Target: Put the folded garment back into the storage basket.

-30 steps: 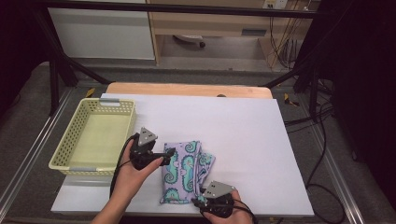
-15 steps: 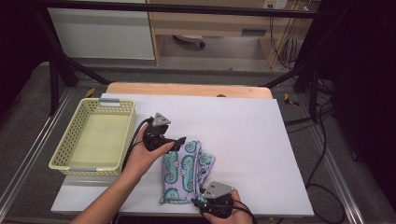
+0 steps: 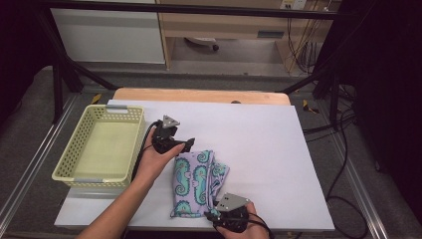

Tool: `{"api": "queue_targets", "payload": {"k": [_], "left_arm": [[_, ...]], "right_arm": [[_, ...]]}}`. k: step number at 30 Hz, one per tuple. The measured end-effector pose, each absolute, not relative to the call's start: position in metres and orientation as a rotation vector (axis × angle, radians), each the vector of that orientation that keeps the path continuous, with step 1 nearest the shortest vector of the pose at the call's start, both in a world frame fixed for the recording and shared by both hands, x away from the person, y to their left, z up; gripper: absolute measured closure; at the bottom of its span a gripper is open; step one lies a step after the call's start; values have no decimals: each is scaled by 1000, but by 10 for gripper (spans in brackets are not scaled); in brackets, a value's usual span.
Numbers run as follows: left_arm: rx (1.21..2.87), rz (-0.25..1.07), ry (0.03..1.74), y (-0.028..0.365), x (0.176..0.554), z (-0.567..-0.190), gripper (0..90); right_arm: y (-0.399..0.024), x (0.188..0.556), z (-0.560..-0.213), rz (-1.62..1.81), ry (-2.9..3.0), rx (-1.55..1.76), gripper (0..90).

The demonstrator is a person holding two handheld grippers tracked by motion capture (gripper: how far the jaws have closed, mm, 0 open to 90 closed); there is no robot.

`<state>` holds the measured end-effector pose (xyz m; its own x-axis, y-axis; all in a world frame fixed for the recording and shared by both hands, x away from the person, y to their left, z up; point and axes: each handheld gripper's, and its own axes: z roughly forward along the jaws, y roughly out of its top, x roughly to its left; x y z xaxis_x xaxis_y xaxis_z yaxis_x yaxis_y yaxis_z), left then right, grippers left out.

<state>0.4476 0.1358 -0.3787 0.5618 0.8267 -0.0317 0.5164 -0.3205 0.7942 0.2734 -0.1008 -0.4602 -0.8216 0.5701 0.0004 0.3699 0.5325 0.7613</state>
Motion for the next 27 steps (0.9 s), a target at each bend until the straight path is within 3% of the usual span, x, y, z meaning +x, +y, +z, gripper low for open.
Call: {"api": "queue_targets", "payload": {"k": [14, 27], "left_arm": [[2025, 511, 1064, 145, 443, -384, 184], [2017, 486, 1109, 152, 441, -391, 222]], "right_arm": [[-102, 275, -461, 1187, 2534, 784, 639], [-101, 274, -460, 1185, 2536, 751, 756]]}}
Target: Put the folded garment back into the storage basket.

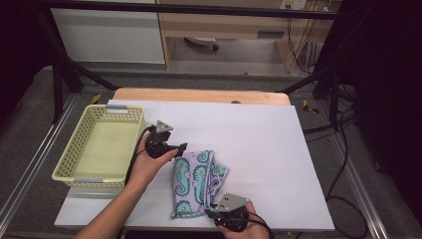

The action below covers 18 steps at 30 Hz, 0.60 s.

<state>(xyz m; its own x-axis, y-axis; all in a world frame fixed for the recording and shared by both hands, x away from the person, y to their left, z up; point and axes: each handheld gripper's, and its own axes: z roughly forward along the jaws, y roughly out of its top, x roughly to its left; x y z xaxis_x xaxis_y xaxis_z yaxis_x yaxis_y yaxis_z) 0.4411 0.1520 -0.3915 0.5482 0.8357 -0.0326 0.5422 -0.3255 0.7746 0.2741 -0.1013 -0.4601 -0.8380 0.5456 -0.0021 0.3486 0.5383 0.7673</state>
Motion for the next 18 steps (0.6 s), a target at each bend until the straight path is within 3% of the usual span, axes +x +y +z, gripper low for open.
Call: {"api": "queue_targets", "payload": {"k": [18], "left_arm": [[2035, 475, 1142, 158, 442, -410, 261]], "right_arm": [[-101, 274, -460, 1179, 2536, 739, 801]]}}
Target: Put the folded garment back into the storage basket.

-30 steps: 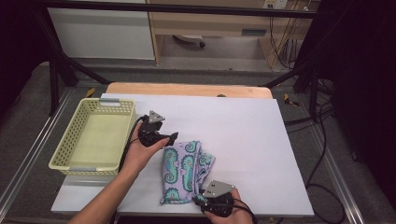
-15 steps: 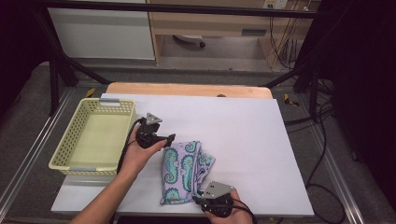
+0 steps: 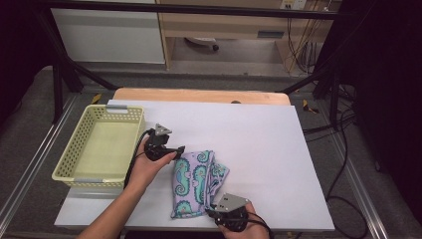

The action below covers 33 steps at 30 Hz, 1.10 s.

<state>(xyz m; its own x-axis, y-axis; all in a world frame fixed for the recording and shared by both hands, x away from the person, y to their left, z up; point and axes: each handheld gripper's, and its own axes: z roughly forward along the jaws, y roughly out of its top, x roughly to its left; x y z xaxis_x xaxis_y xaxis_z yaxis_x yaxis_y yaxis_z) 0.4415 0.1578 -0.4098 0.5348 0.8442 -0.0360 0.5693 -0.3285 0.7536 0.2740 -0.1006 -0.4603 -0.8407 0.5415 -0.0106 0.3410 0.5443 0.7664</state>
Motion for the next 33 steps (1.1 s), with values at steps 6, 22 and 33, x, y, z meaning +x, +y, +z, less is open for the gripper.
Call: {"api": "queue_targets", "payload": {"k": [6, 22, 33], "left_arm": [[2033, 480, 1156, 162, 439, -414, 281], [2066, 414, 1153, 163, 433, -429, 389], [2090, 256, 1098, 157, 431, -439, 741]], "right_arm": [[-101, 274, -461, 1188, 2537, 742, 801], [-101, 275, -461, 1197, 2535, 746, 801], [-101, 275, -461, 1197, 2534, 743, 807]]}}
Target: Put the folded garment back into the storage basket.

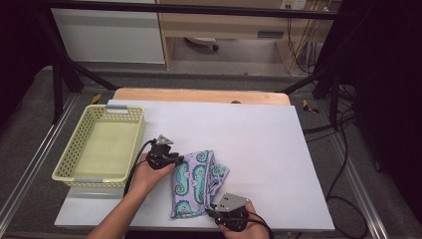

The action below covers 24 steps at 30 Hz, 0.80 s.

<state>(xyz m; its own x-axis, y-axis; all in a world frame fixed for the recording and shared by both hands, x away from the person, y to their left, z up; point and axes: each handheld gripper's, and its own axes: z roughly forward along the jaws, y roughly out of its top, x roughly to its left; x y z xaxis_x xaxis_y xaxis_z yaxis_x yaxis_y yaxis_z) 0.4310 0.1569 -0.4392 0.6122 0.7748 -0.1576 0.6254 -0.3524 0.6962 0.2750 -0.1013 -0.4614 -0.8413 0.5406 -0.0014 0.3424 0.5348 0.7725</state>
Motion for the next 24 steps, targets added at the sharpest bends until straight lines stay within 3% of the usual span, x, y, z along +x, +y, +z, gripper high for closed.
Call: {"api": "queue_targets", "payload": {"k": [11, 24], "left_arm": [[2059, 229, 1097, 161, 432, -428, 813], [2038, 321, 970, 151, 427, -376, 824]], "right_arm": [[-99, 275, -460, 1184, 2523, 695, 832], [-104, 278, -445, 1257, 2454, 673, 840]]}}
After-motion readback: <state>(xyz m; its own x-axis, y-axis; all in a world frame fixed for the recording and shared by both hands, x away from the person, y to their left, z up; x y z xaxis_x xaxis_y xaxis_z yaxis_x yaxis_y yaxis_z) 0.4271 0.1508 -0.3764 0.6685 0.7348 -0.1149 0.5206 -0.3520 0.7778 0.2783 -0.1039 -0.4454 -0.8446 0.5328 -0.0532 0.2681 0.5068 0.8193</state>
